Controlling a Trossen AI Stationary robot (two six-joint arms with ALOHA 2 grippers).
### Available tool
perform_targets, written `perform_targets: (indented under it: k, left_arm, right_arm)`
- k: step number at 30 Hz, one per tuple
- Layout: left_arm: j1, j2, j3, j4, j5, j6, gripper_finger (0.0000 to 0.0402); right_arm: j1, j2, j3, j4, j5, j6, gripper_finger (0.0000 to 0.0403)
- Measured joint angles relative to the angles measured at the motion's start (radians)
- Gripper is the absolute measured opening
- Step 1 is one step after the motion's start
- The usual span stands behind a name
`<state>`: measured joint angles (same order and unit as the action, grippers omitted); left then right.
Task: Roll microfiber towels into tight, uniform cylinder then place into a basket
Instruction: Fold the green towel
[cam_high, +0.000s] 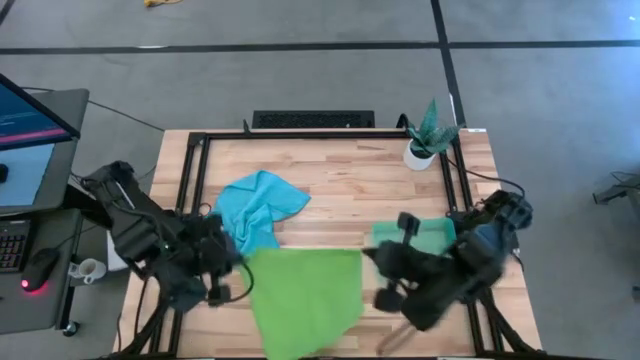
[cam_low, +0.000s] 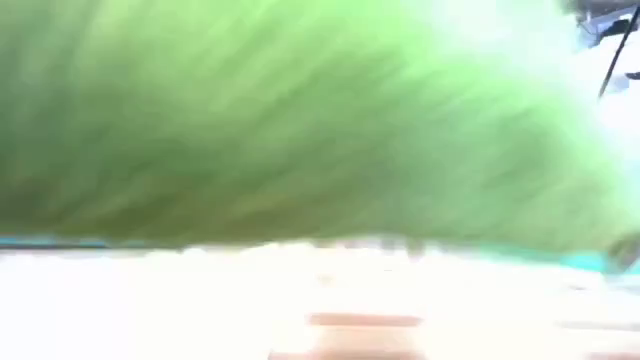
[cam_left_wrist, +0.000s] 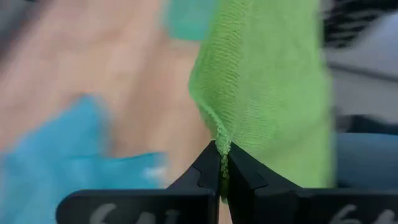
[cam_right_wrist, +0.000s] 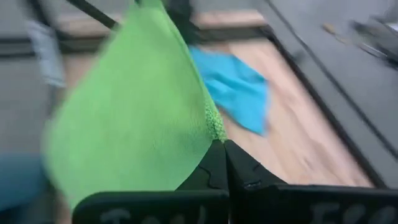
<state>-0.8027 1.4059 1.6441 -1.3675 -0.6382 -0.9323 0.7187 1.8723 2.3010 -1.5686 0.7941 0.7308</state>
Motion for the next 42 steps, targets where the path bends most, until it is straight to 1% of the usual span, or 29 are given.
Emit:
perform_targets:
  k: [3, 7, 10, 13, 17, 21, 24, 26, 29, 32, 36, 39, 42]
  left_arm:
    - [0.037, 0.0, -0.032, -0.086, -0.062, -0.004, 0.0]
    - [0.092, 0.002, -0.118, -0.081, -0.072, 0.035, 0.0]
    - [0.132, 0.002, -0.212, -0.073, -0.086, 0.041, 0.0]
    - [0.172, 0.002, -0.298, -0.067, -0.124, 0.042, 0.0]
    - [0.217, 0.003, -0.389, 0.005, -0.152, 0.097, 0.0]
    - [0.26, 0.003, -0.466, 0.113, -0.173, 0.203, 0.0]
    - [0.288, 0.003, -0.522, 0.206, -0.174, 0.288, 0.0]
    - [0.298, 0.003, -0.554, 0.268, -0.156, 0.331, 0.0]
    - [0.303, 0.003, -0.589, 0.337, -0.13, 0.38, 0.0]
    - [0.303, 0.003, -0.605, 0.349, -0.126, 0.389, 0.0]
    - [0.3, 0.003, -0.609, 0.344, -0.126, 0.39, 0.0]
    - [0.296, 0.003, -0.609, 0.35, -0.121, 0.39, 0.0]
    - [0.285, 0.003, -0.609, 0.377, -0.063, 0.405, 0.0]
  right_arm:
    - [-0.057, 0.001, -0.088, -0.001, -0.006, 0.025, 0.0001]
    - [-0.111, 0.001, -0.191, 0.0, -0.007, 0.04, 0.0001]
    - [-0.157, 0.001, -0.269, 0.003, -0.005, 0.072, 0.0001]
    - [-0.199, 0.001, -0.331, 0.01, 0.001, 0.081, 0.0001]
    - [-0.243, 0.0, -0.4, 0.017, -0.004, 0.079, 0.0001]
    - [-0.264, -0.001, -0.481, 0.014, 0.004, 0.036, 0.0001]
    - [-0.276, -0.001, -0.548, 0.016, 0.001, 0.021, 0.0001]
    - [-0.279, -0.001, -0.589, 0.015, -0.008, 0.021, 0.0001]
    - [-0.277, -0.001, -0.64, 0.038, -0.018, 0.02, 0.0001]
    - [-0.27, -0.001, -0.669, 0.081, -0.049, 0.014, 0.0001]
    - [-0.256, -0.001, -0.727, 0.205, -0.068, -0.076, 0.0001]
    - [-0.247, -0.001, -0.755, 0.283, -0.072, -0.105, 0.0001]
    - [-0.237, -0.001, -0.784, 0.335, -0.08, -0.112, 0.0001]
